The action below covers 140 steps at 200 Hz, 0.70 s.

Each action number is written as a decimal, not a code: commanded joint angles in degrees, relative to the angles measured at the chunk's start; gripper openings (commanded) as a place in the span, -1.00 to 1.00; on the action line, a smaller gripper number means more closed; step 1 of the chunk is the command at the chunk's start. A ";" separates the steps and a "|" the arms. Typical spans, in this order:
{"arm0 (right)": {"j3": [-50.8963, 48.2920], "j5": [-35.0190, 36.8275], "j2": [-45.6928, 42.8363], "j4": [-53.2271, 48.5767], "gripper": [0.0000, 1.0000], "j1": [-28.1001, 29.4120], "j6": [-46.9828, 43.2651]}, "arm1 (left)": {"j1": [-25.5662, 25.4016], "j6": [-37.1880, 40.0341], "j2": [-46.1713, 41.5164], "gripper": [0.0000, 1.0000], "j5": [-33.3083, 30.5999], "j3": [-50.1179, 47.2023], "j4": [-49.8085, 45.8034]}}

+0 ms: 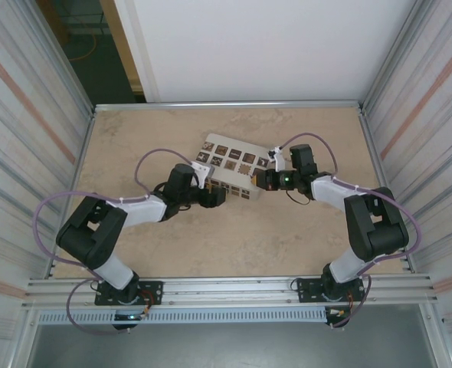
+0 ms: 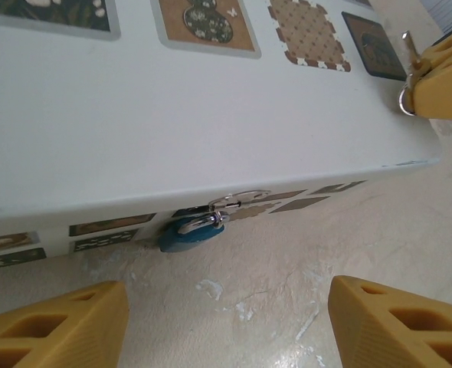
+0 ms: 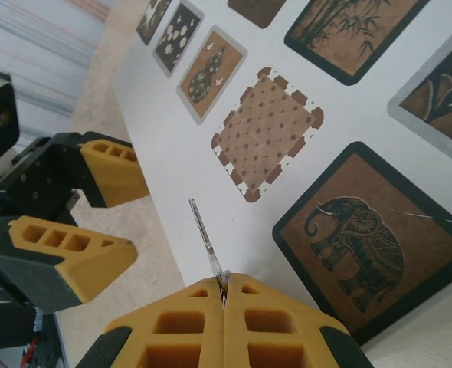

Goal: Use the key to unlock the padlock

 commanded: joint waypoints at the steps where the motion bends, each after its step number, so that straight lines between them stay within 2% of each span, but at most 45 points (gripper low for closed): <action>1: -2.69 -0.17 1.16 -1.11 -1.00 1.87 0.37 | 1.06 1.35 0.91 0.36 1.91 1.27 1.88; 86: -3.46 1.39 0.35 -0.90 -1.00 3.64 1.10 | 4.07 1.17 5.95 0.28 4.81 1.73 4.99; 140: -3.32 1.88 0.61 -0.81 -1.00 3.69 1.11 | 4.47 2.16 10.18 0.19 7.35 5.23 4.77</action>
